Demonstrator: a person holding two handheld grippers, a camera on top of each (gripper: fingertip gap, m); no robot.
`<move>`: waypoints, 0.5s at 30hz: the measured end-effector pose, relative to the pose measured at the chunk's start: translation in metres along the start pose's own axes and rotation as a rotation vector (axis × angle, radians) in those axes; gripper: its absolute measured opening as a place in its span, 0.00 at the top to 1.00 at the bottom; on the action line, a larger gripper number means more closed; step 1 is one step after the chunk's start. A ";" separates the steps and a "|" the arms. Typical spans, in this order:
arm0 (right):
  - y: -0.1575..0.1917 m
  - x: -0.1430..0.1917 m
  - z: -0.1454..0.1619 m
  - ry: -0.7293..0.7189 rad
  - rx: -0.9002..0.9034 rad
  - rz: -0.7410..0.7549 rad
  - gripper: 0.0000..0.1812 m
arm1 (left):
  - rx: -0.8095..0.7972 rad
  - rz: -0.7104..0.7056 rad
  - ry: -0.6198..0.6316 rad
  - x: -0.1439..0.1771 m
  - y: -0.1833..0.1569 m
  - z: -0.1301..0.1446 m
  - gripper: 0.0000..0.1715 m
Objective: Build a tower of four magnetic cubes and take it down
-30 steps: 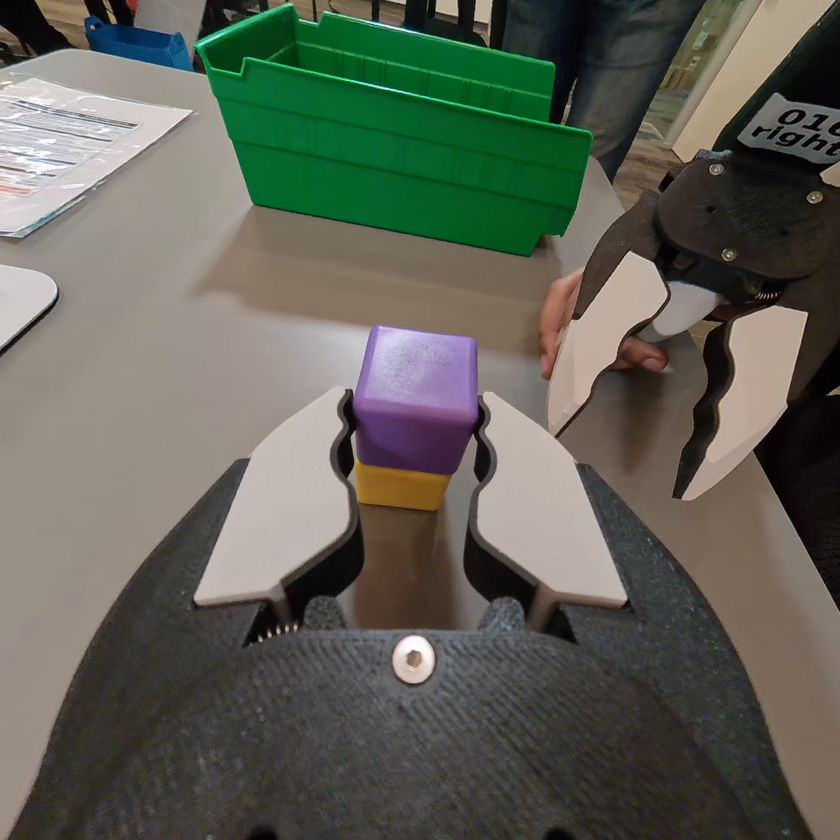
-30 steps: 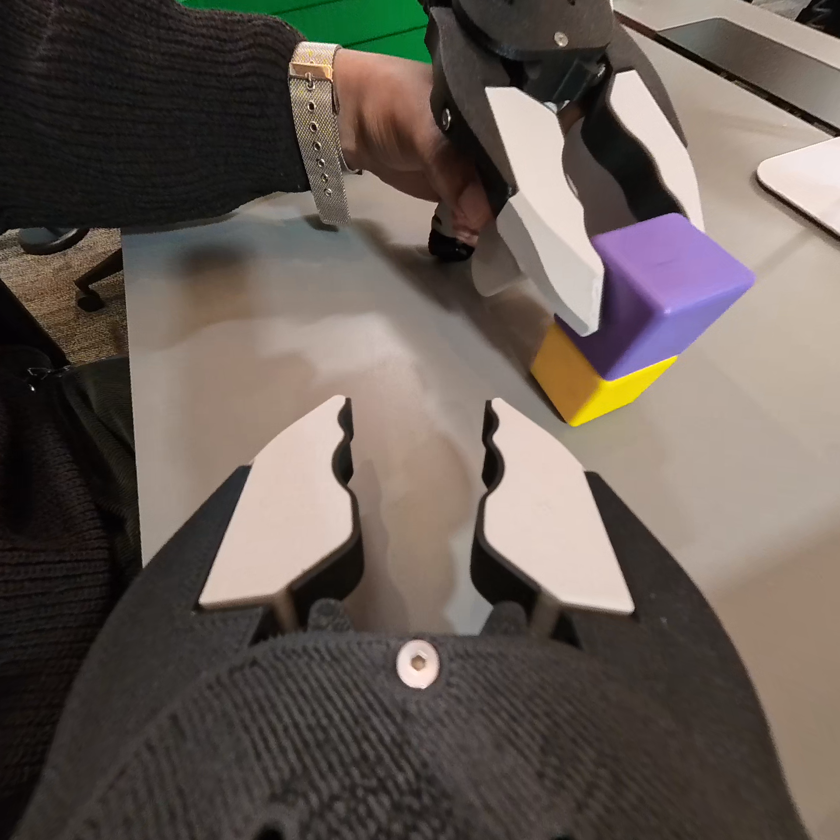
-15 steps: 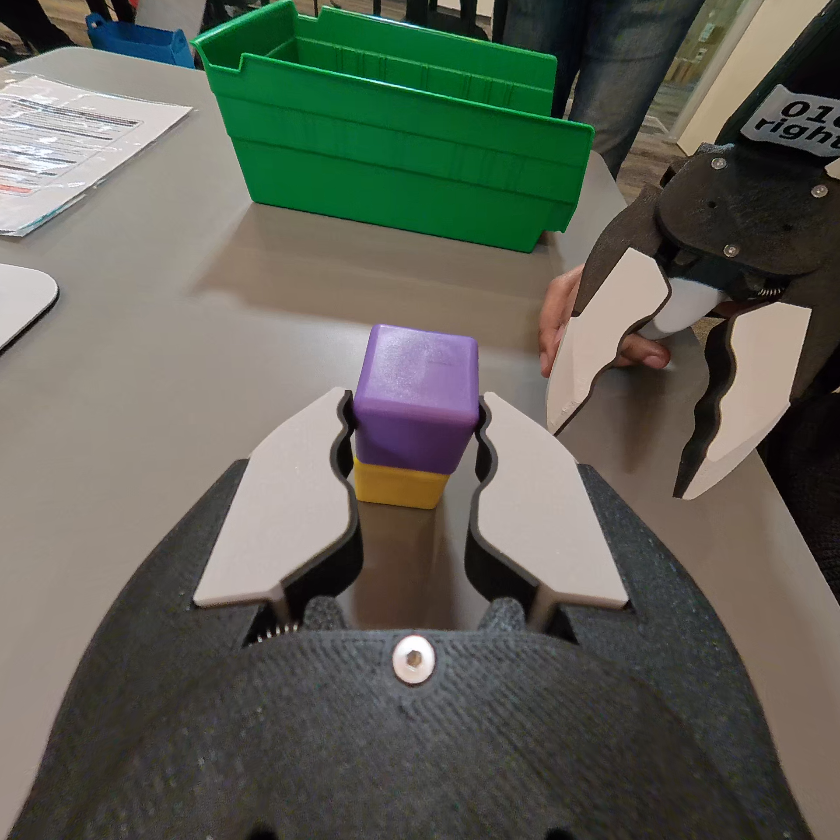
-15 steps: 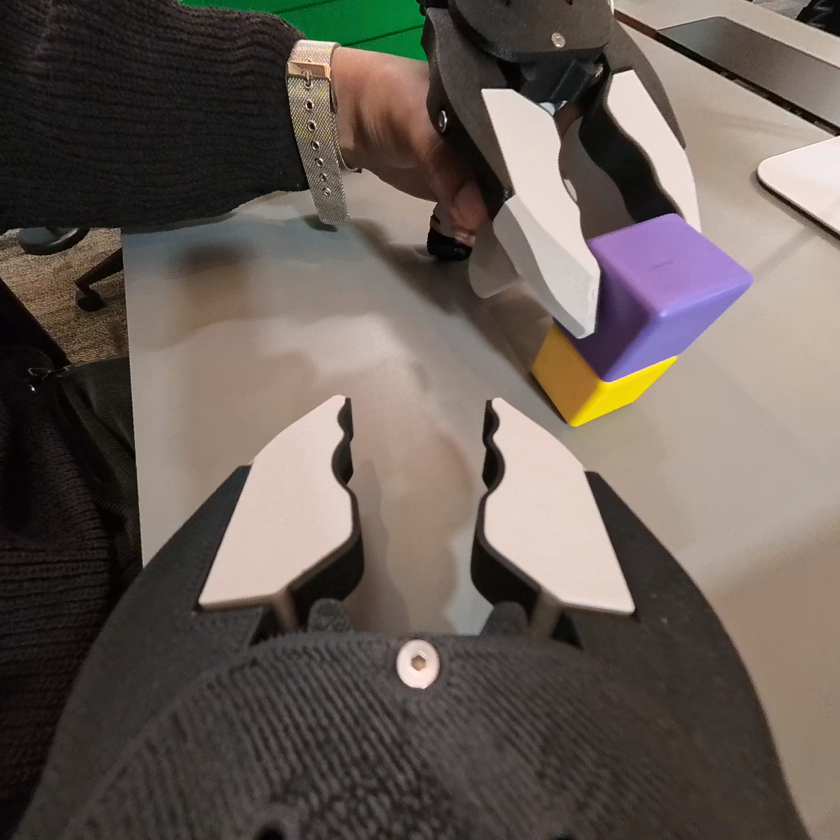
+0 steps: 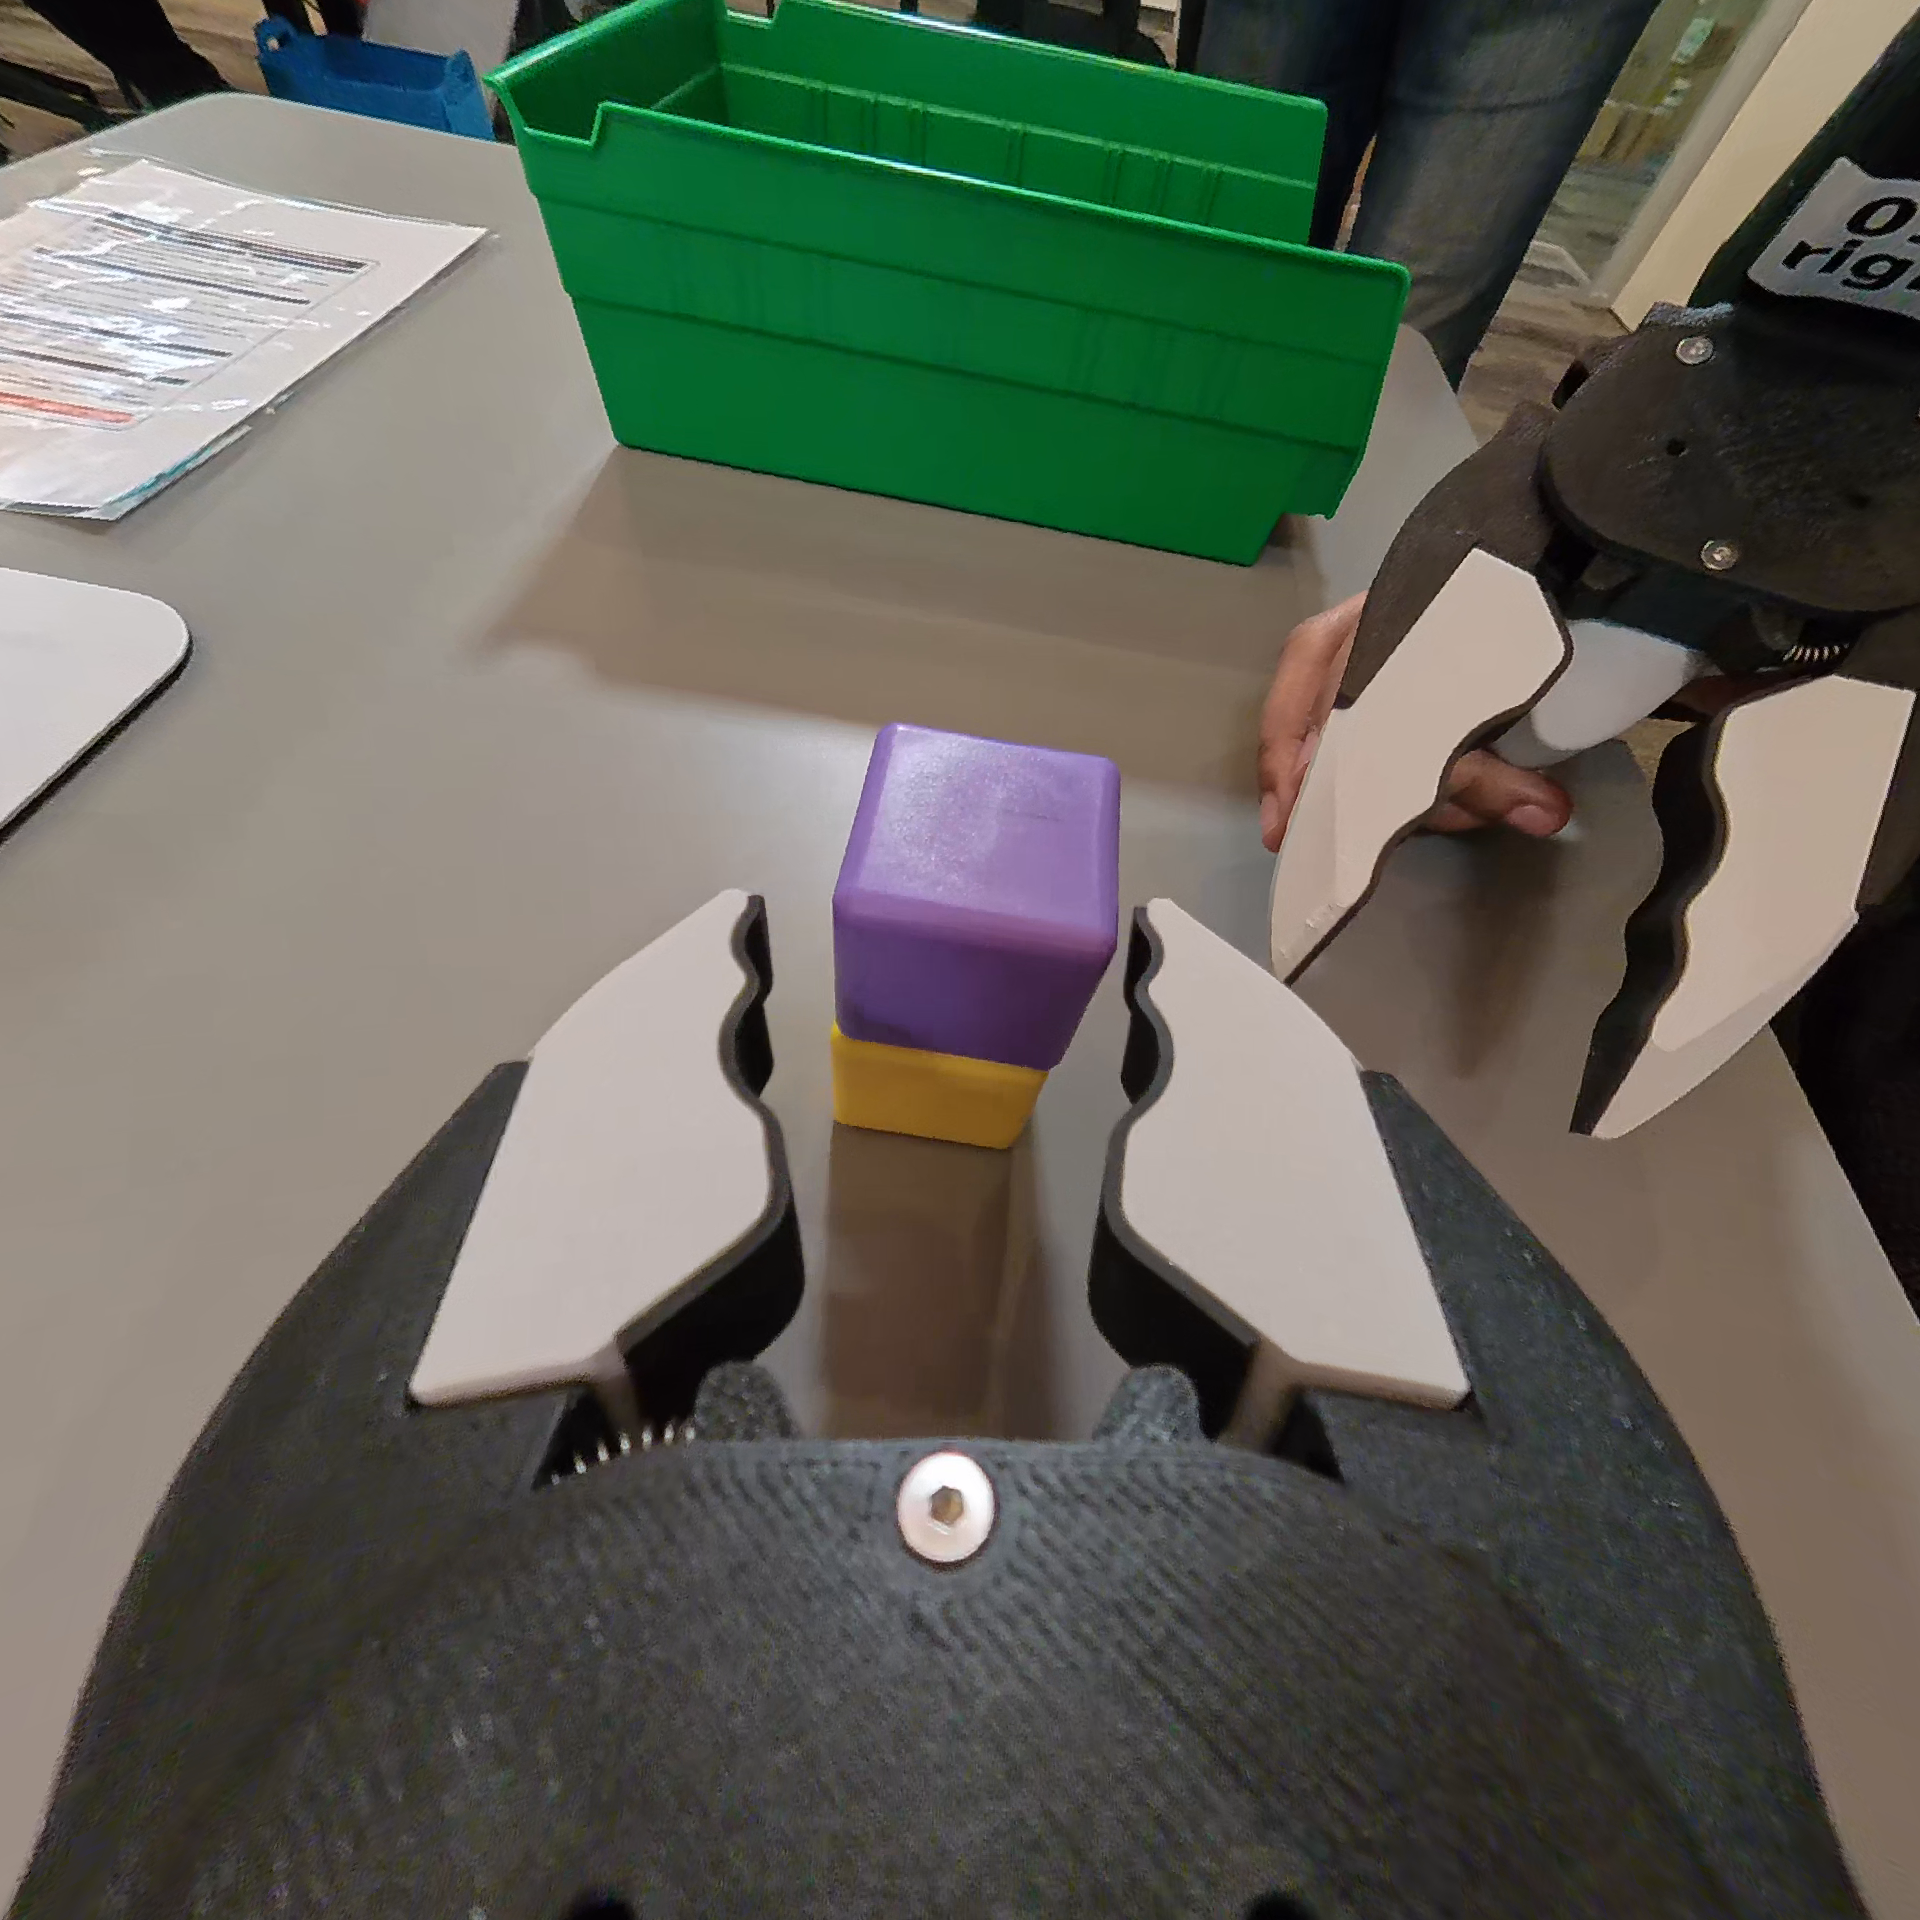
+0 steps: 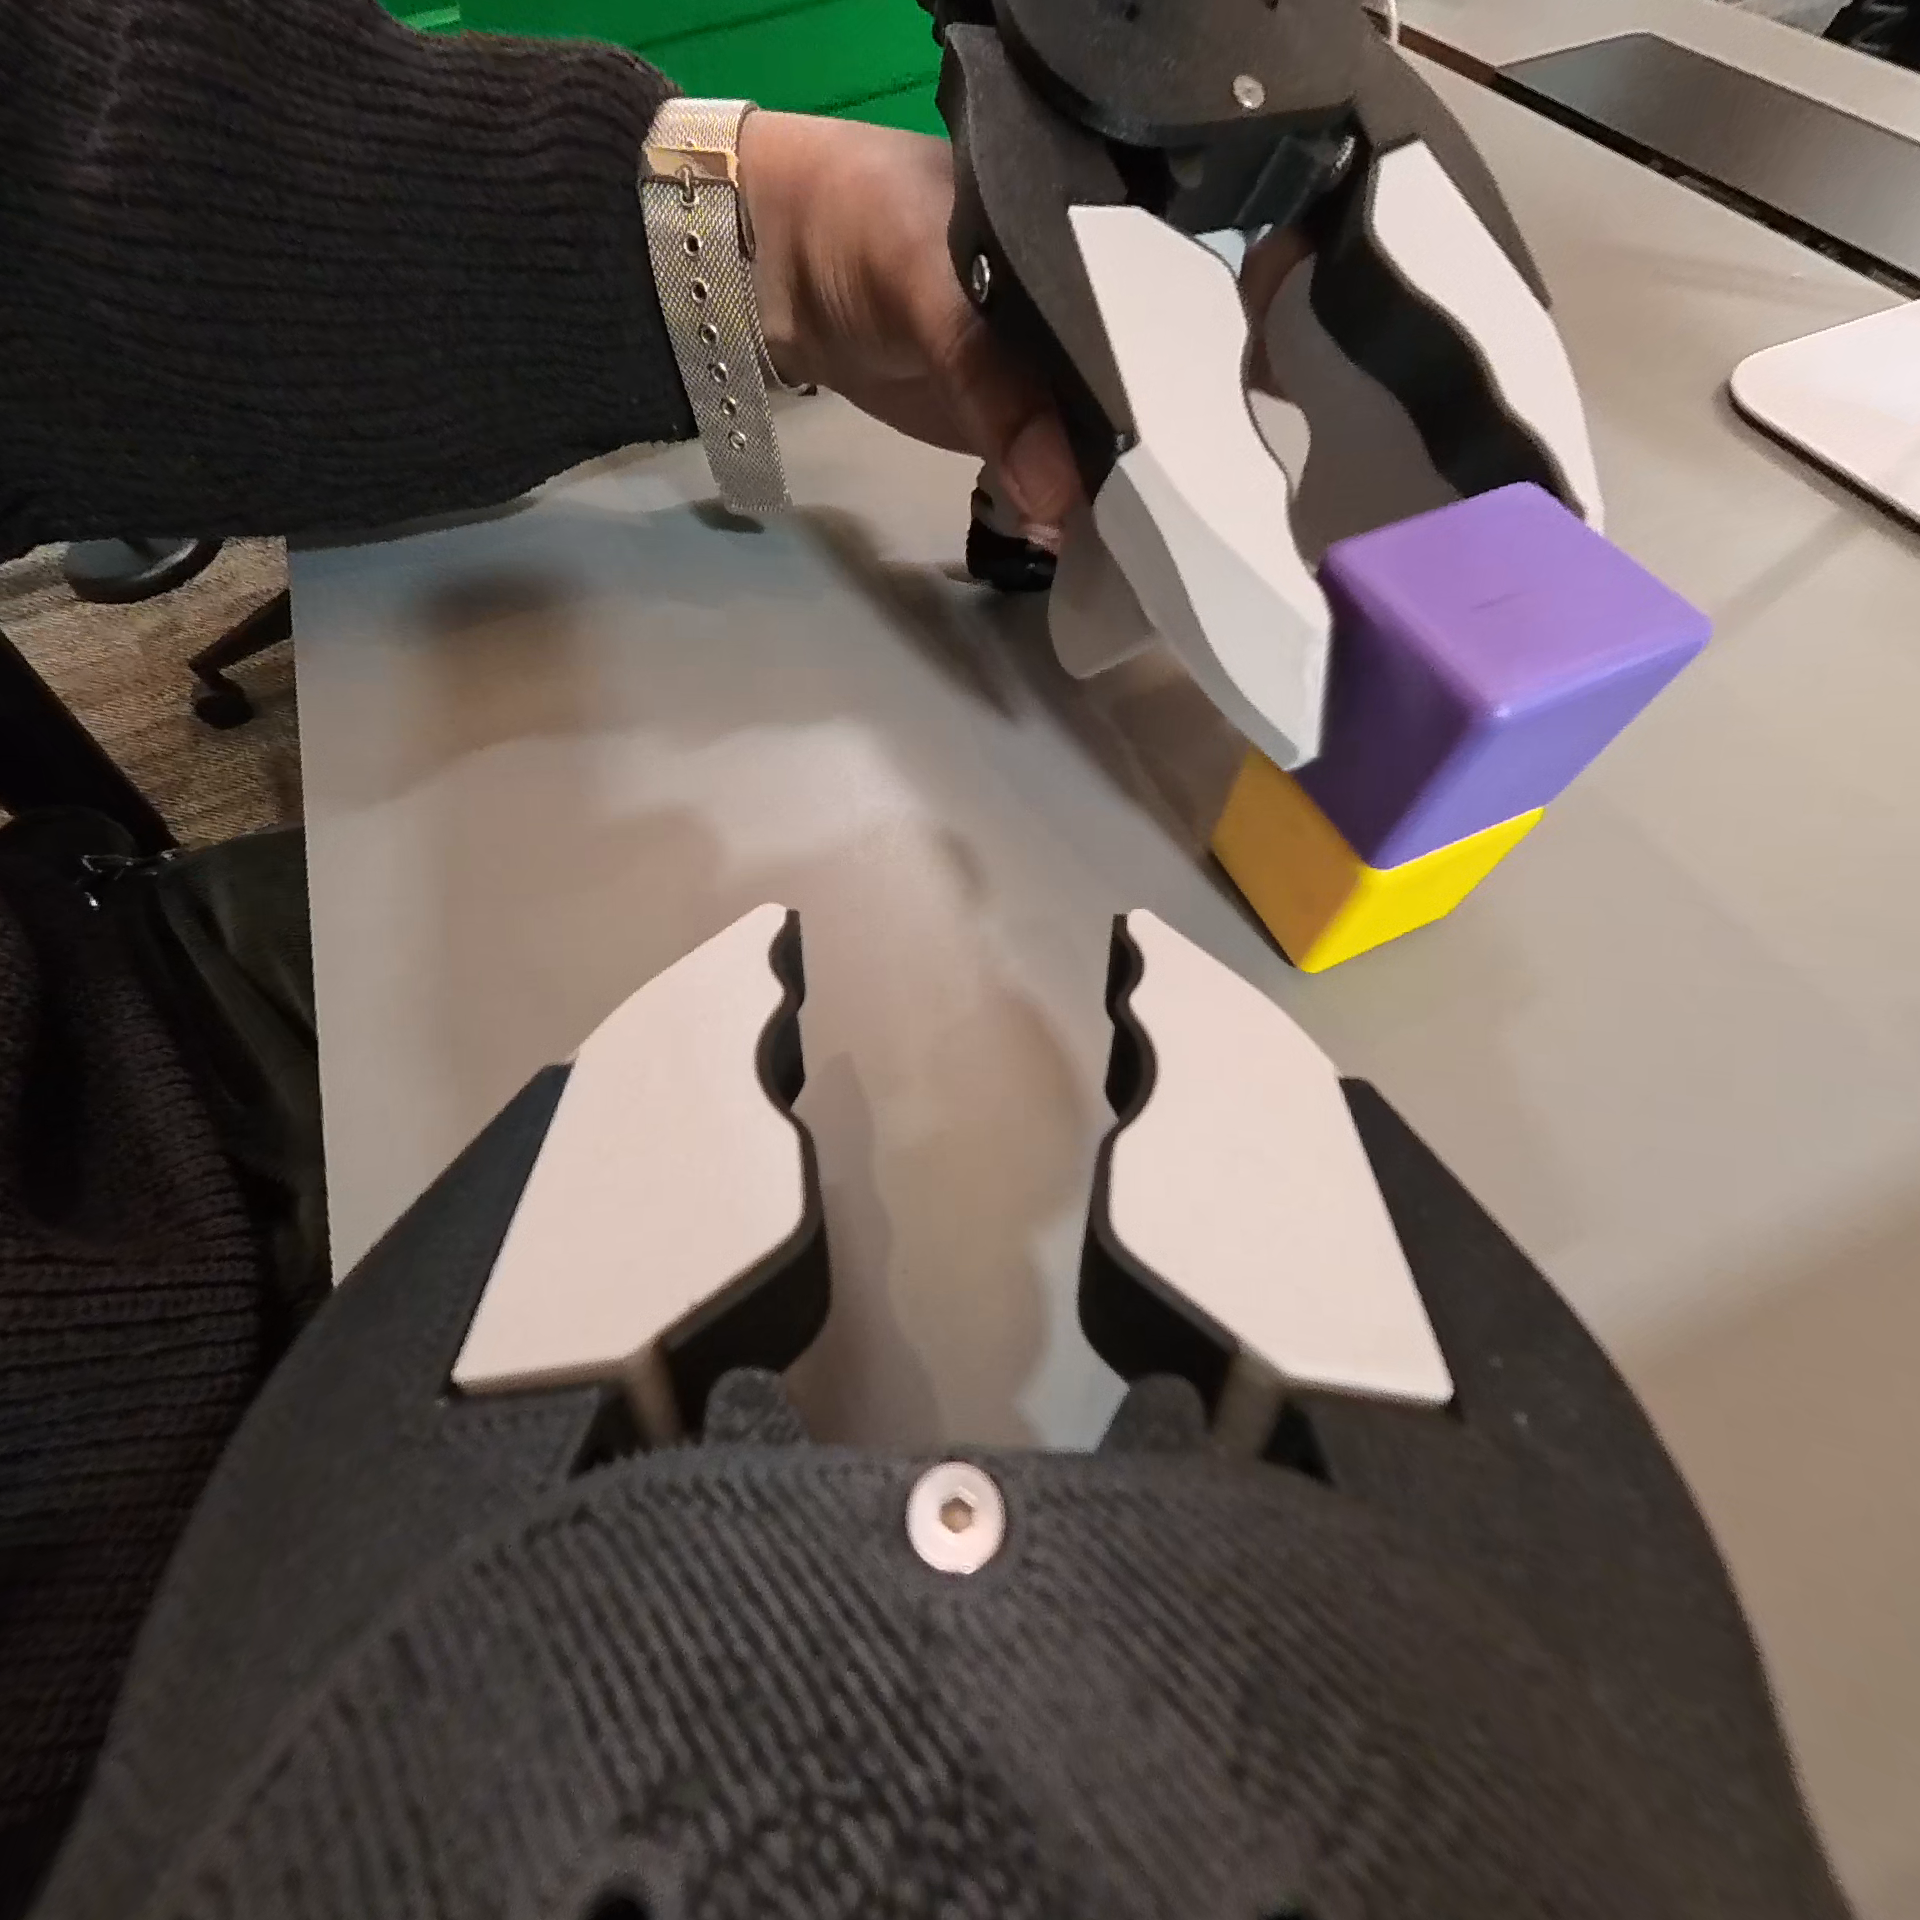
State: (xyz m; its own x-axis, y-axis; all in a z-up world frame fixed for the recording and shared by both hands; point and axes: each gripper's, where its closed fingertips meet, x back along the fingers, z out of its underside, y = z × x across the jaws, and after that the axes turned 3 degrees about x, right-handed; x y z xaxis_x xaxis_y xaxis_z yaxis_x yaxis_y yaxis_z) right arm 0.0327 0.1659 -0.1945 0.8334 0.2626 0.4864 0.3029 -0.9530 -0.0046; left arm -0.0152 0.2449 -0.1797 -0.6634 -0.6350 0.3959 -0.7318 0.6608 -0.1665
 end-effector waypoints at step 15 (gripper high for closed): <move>-0.001 -0.001 0.001 0.009 -0.009 0.005 0.68 | 0.001 -0.050 -0.053 0.020 0.002 -0.015 0.54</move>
State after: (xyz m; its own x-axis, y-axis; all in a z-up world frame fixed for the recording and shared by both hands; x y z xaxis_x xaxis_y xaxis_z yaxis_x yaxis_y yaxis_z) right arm 0.0321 0.1672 -0.1959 0.8307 0.2563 0.4942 0.2946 -0.9556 0.0005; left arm -0.0280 0.2398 -0.1581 -0.6336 -0.6871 0.3557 -0.7642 0.6275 -0.1491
